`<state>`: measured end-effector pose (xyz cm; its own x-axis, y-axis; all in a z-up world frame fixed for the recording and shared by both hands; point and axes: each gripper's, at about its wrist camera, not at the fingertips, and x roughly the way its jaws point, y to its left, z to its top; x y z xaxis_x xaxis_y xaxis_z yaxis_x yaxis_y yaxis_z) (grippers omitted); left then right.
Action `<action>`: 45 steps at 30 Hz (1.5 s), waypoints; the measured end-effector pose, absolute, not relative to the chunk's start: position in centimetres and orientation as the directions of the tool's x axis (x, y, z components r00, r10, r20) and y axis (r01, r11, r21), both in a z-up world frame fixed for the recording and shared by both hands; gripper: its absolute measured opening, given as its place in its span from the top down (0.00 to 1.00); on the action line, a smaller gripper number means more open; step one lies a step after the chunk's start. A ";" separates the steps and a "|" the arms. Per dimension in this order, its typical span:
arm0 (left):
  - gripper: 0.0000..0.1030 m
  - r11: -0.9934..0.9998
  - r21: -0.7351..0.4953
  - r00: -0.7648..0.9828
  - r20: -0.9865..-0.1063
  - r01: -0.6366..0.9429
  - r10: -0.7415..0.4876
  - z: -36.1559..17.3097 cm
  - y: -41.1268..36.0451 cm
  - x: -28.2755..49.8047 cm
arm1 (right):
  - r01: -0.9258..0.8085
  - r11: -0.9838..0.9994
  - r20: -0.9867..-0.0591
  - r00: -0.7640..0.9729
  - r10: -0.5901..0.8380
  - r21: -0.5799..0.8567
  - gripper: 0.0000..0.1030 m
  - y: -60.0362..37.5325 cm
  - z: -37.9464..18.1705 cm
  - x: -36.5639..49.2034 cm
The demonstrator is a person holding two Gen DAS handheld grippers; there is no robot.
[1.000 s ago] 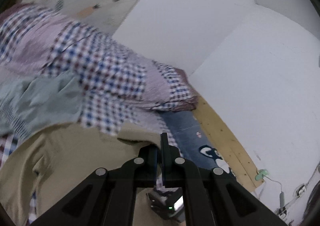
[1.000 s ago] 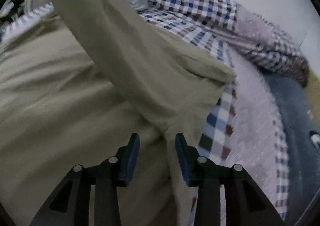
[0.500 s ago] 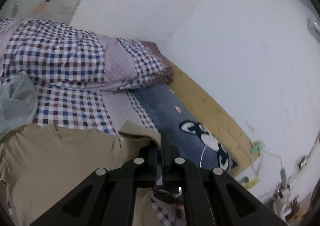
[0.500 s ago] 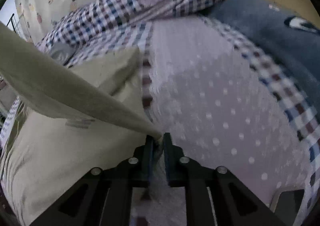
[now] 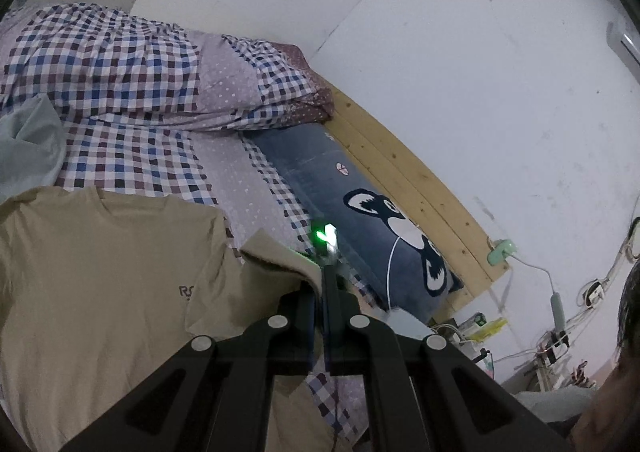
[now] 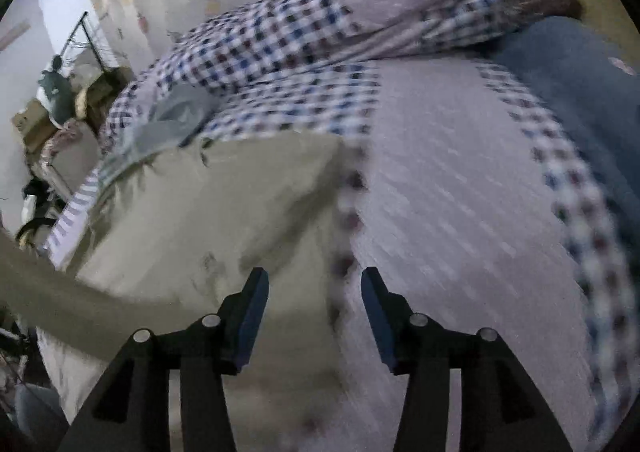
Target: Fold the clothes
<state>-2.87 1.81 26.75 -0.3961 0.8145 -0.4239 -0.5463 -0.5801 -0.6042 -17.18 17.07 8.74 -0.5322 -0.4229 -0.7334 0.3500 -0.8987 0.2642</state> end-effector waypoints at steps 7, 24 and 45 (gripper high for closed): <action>0.99 -0.580 -0.608 -0.397 -0.424 -0.542 0.814 25.8 1.2 -3.4 | 0.250 -0.904 -0.768 -0.476 -0.427 0.347 0.50 13.4 5.6 -26.1; 0.99 -0.691 -0.542 -0.512 -0.467 -0.479 0.721 22.4 -3.9 -8.0 | 0.056 -0.963 -0.818 -0.517 -0.254 0.264 0.95 18.0 8.0 -33.5; 0.99 -0.822 -0.552 -0.531 -0.659 -0.139 0.533 12.1 -12.2 -16.1 | 0.396 -0.911 -0.800 -0.506 -0.323 0.117 0.44 10.2 6.2 -15.0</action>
